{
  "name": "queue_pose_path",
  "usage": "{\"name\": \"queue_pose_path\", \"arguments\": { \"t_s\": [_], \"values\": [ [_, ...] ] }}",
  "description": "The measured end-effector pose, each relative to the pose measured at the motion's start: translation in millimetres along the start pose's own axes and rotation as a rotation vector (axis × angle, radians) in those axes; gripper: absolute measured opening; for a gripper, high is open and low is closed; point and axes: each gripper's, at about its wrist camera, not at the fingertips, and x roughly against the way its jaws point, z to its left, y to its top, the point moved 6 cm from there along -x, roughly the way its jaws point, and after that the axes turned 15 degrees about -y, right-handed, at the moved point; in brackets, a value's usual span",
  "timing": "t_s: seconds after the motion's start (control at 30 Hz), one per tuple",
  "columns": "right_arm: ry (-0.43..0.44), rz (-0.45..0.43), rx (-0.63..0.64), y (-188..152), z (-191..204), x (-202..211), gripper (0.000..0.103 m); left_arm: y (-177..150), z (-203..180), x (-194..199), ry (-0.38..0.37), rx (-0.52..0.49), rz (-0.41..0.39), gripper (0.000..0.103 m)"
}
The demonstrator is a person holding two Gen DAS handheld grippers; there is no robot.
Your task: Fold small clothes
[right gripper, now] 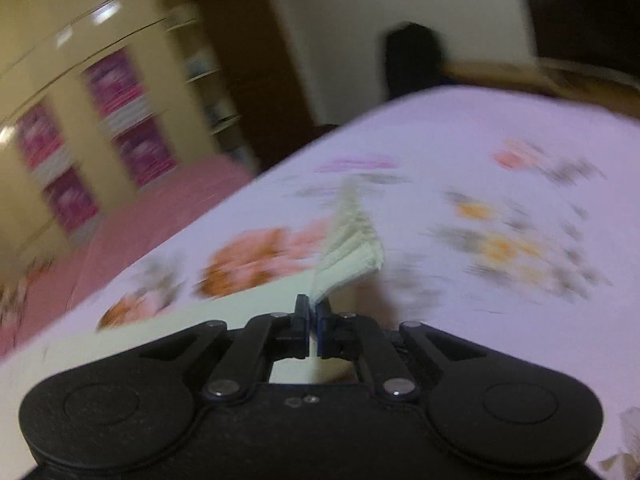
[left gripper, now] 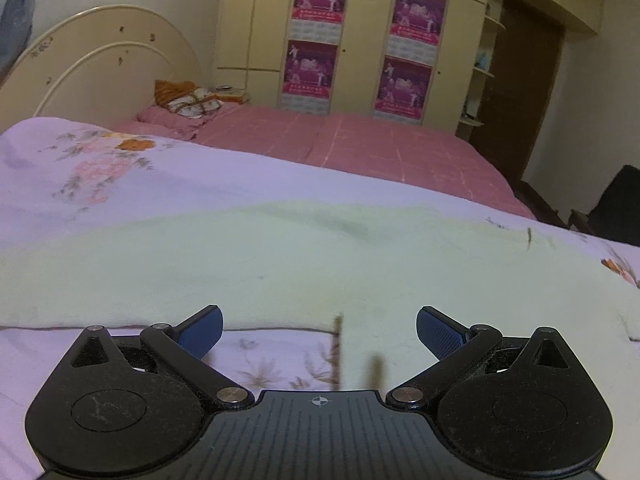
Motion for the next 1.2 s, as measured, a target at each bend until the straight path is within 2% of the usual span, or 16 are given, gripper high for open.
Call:
{"name": "queue_pose_path", "arguments": {
  "t_s": [0.2,0.43,0.57,0.7,0.8,0.83,0.87,0.93,0.97,1.13,1.17,1.2],
  "values": [
    [0.205,-0.018,0.203,-26,115,40,0.004,4,7,10,0.006,0.003,-0.004,0.103],
    [0.428,0.014,0.348,-82,237,87,0.004,1,20,23,0.022,0.031,0.011,0.103],
    [0.512,0.037,0.427,-119,283,111,0.004,-2,26,27,0.033,0.04,0.016,0.103],
    [0.556,0.062,0.474,-145,316,123,0.004,-1,28,27,0.036,0.057,0.013,0.103],
    [0.563,0.087,0.502,-159,329,125,0.005,-1,24,23,0.02,0.081,0.012,0.103],
    [0.572,0.096,0.515,-162,331,124,0.012,0,20,20,0.006,0.089,0.01,0.103],
    [0.572,0.095,0.526,-163,331,125,0.014,2,17,17,-0.008,0.095,0.005,0.103],
    [0.574,0.049,0.507,-156,321,135,0.032,8,4,8,-0.058,0.107,-0.008,0.103],
    [0.581,0.028,0.482,-150,312,139,0.036,11,-4,2,-0.081,0.111,-0.012,0.103],
    [0.555,0.043,0.396,-131,256,135,0.036,20,-50,-42,-0.215,0.151,-0.002,0.102],
    [0.54,0.052,0.389,-129,246,132,0.035,19,-57,-52,-0.244,0.171,0.015,0.097],
    [0.526,0.059,0.381,-128,236,130,0.035,16,-63,-63,-0.264,0.189,0.038,0.077]
  ]
}}
